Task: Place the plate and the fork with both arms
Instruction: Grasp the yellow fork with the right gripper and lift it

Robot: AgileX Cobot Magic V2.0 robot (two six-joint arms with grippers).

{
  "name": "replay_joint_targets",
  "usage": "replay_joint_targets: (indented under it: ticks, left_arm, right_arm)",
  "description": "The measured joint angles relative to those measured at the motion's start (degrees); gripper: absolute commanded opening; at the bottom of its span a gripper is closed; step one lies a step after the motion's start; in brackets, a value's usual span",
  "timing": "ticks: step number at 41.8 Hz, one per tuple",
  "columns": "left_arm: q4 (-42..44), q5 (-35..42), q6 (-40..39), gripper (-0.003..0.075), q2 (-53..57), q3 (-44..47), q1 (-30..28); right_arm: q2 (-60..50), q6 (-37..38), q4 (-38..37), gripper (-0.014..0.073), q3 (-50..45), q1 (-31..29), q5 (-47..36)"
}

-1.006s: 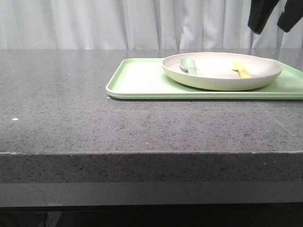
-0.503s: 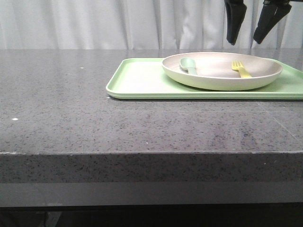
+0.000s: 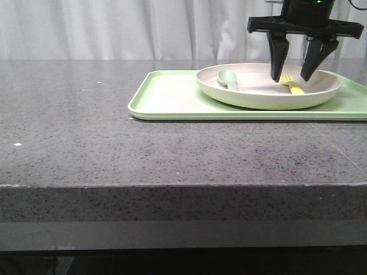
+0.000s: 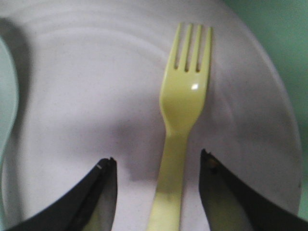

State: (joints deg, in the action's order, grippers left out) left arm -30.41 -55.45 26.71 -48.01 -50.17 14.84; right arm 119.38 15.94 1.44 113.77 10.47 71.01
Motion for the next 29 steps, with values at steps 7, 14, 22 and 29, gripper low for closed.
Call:
replay_joint_targets:
  ticks: [7,14,22,29]
  left_arm:
    - [0.0,0.0,0.0,0.0420,0.0,0.0,0.0]
    - [0.0,0.0,0.0,0.0420,0.0,0.0,0.0]
    - [0.0,0.0,0.0,0.0420,0.0,0.0,0.0]
    - [0.0,-0.1,0.0,0.0420,0.0,0.0,0.0]
  right_arm:
    - [0.7,0.0,0.1,0.0411,0.0,-0.3,0.0]
    - [1.8,0.0,0.1,0.0411,0.0,-0.3,0.0]
    - [1.9,0.0,0.1,0.0411,0.1,-0.3,0.0]
    - [1.9,0.0,0.1,0.0408,0.1,-0.3,0.0]
